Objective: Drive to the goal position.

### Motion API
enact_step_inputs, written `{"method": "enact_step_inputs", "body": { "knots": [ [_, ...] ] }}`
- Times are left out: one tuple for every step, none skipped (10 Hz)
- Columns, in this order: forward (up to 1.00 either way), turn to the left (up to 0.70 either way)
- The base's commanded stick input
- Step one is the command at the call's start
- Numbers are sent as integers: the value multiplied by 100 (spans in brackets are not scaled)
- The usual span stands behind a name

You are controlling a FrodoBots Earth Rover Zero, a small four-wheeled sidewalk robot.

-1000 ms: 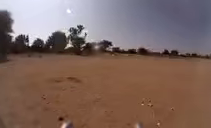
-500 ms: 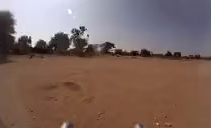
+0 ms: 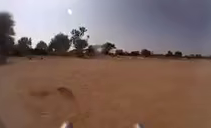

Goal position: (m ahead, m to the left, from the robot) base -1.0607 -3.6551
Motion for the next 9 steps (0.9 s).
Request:
{"method": "enact_step_inputs", "body": {
  "knots": [
    [70,0],
    [70,0],
    [70,0],
    [70,0],
    [70,0],
    [70,0],
    [70,0],
    [70,0],
    [70,0]
  ]
}}
